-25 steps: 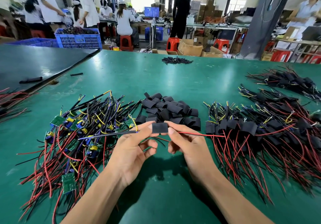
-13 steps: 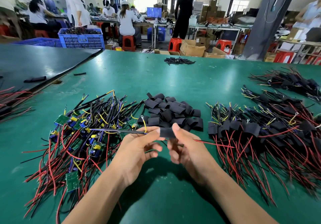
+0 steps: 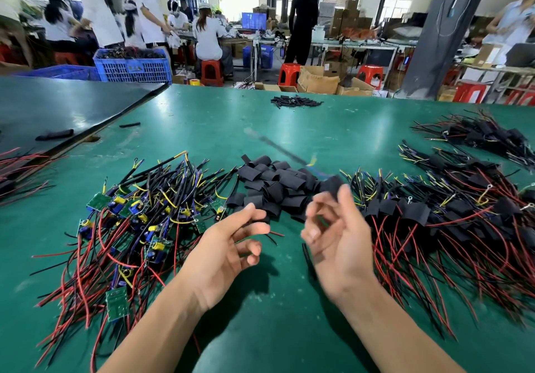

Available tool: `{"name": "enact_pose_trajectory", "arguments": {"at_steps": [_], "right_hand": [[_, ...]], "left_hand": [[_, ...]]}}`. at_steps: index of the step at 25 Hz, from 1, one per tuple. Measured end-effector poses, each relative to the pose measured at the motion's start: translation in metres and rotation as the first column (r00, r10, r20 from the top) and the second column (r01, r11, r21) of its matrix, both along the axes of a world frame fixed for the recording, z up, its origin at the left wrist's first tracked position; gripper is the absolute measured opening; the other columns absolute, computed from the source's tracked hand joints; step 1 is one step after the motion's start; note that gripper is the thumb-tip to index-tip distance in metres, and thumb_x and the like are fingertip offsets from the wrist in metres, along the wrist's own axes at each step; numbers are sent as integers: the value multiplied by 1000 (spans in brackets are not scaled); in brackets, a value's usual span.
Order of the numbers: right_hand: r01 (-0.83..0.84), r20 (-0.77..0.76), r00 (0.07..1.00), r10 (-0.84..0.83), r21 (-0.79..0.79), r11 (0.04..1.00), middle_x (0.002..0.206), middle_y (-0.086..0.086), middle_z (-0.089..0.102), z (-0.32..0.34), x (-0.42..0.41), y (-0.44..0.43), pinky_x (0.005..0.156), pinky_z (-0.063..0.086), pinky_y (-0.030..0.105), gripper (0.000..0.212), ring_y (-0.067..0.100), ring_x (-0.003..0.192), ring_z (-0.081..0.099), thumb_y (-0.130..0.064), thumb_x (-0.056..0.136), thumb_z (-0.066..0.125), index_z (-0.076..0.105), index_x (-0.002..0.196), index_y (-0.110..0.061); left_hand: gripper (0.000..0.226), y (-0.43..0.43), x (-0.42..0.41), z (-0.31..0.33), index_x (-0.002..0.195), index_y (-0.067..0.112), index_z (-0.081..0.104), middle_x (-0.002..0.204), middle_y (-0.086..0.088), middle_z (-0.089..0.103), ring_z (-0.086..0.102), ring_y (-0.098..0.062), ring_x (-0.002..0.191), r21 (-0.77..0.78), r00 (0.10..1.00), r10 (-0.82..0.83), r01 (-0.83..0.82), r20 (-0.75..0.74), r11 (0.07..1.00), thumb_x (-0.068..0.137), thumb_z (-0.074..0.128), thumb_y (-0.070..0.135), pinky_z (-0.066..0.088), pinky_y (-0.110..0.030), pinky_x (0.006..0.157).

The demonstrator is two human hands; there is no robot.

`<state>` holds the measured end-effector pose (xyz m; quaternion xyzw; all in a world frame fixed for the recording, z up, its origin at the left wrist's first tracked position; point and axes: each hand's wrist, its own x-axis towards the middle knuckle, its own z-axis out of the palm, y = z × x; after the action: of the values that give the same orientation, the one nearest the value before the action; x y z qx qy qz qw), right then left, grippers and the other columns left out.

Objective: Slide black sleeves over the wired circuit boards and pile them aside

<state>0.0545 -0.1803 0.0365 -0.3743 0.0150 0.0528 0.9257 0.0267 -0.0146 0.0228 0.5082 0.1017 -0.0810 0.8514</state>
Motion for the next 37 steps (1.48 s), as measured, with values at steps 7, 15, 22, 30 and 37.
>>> {"name": "enact_pose_trajectory", "arguments": {"at_steps": [7,15,22,30,37], "right_hand": [[363,-9,929,-371,-186,913,73,1,69,-18,17,-14,40,34,20,36,11,38,40,-48,102,44,64,100,-18],[257,223,965,-136,-719,646,94,8,69,-47,23,-8,54,44,28,13,12,48,52,-17,95,63,68,100,-29],[214,248,968,-22,-784,582,83,0,70,-45,16,-6,51,46,23,20,9,51,55,-19,95,63,71,88,-37],[227,282,959,16,-804,549,79,-2,69,-44,12,-5,51,46,24,21,10,51,55,-16,94,63,71,84,-33],[231,290,957,26,-811,538,76,-3,69,-44,12,-6,53,48,22,22,9,51,55,-16,93,64,71,81,-33]], "left_hand": [[11,-9,-3,-13,97,10,71,79,-6,70,47,-15,46,379,992,-30,-18,121,925,93,66,18,36,-22,44],[8,-2,-4,-27,94,27,70,87,10,64,59,-16,69,887,902,95,-430,420,167,91,63,24,49,-33,68],[35,13,5,-29,128,24,63,151,1,46,58,-28,122,966,954,168,-257,249,27,96,54,34,45,-37,95],[38,16,4,-24,134,19,58,134,0,60,61,-26,109,937,930,165,-342,327,68,96,55,23,47,-35,86],[15,18,7,-22,107,28,63,114,8,67,61,-23,91,967,964,76,-253,255,-40,95,56,34,41,-30,70]]}}
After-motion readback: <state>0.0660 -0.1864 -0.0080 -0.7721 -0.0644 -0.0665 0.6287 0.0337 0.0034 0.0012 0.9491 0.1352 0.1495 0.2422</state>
